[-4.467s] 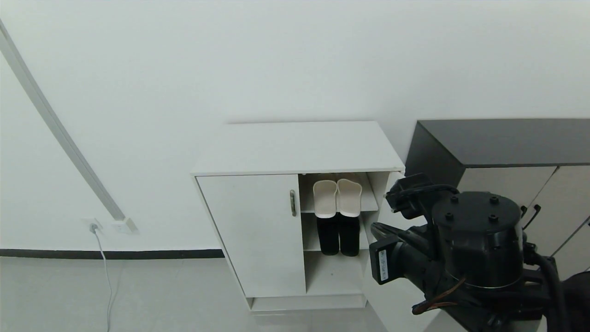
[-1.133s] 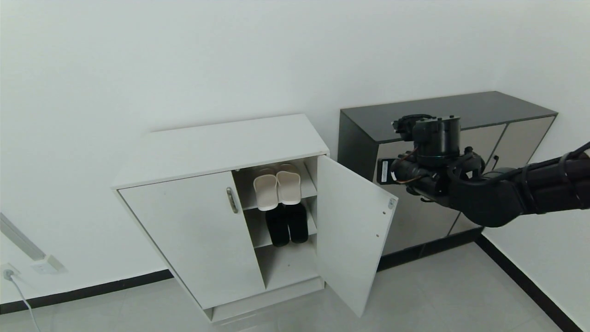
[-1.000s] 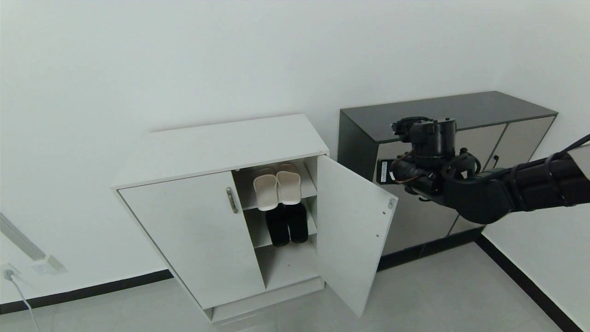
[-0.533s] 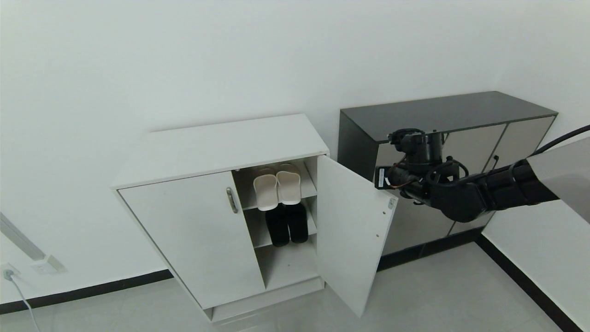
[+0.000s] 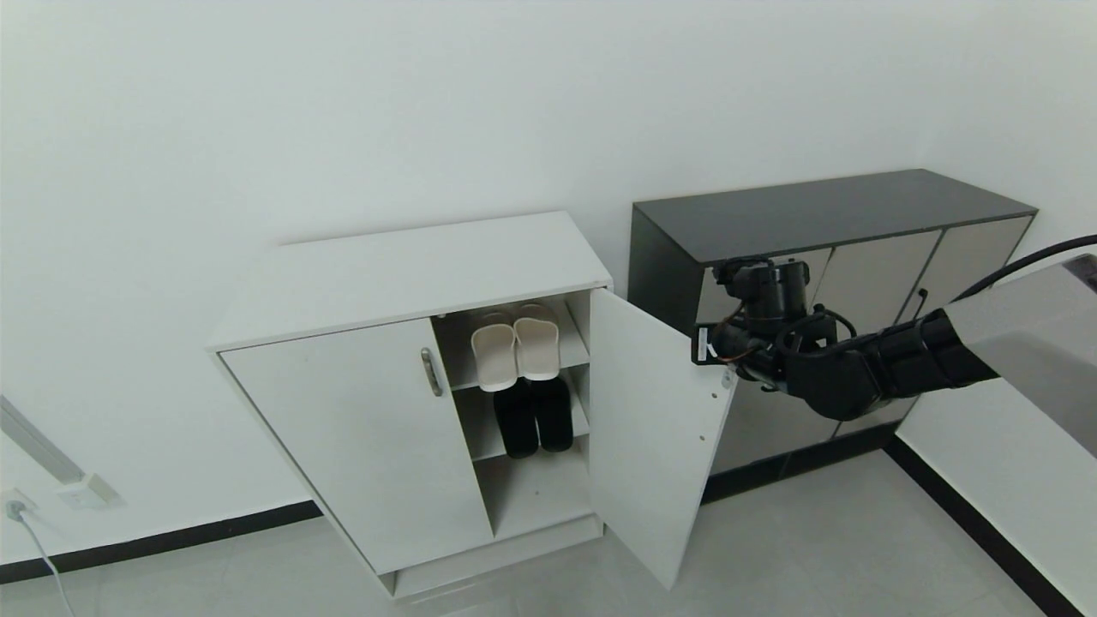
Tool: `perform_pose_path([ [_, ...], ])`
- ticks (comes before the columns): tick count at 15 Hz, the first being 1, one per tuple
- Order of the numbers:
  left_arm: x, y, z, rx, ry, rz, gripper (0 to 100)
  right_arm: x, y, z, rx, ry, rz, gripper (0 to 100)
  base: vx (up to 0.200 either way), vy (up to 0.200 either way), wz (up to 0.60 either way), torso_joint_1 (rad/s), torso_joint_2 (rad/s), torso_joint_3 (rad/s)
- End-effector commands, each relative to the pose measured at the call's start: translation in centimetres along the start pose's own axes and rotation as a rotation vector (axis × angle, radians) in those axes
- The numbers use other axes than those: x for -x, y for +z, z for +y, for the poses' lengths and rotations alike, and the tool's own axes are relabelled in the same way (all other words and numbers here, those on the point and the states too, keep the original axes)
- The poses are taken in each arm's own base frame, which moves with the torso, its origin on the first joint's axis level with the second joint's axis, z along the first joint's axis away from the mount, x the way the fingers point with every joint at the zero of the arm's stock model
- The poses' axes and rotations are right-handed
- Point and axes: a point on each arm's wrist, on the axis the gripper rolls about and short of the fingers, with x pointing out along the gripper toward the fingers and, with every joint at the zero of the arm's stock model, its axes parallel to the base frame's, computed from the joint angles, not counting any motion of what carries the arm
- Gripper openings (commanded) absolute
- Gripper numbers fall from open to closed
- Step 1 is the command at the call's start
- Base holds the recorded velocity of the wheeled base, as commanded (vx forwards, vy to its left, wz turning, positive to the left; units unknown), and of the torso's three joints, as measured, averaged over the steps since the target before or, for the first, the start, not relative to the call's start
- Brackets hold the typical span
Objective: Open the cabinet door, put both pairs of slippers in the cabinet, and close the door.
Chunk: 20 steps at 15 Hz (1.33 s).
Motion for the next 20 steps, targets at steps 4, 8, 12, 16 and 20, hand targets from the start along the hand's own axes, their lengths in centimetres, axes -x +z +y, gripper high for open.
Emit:
perform_pose_path([
  [4,0.0,0.0,0.0,0.0,0.001,0.001,0,-0.1,-0.6,0.6,0.009,0.011,0.017,0,0.0,0.0,0.0,0.0,0.0,0.0],
  [8,0.0,0.0,0.0,0.0,0.001,0.001,0,0.4,-1.4,1.7,0.025,0.037,0.039,0,0.0,0.0,0.0,0.0,0.0,0.0],
  [12,0.0,0.0,0.0,0.0,0.001,0.001,0,1.8,-2.5,4.3,0.038,0.095,0.063,0,0.0,0.0,0.0,0.0,0.0,0.0],
  [16,0.0,0.0,0.0,0.0,0.001,0.001,0,4.0,-3.5,7.7,0.037,0.181,0.085,0,0.0,0.0,0.0,0.0,0.0,0.0],
  [20,0.0,0.0,0.0,0.0,0.001,0.001,0,7.1,-3.0,10.5,0.02,0.301,0.077,0,0.0,0.0,0.0,0.0,0.0,0.0],
])
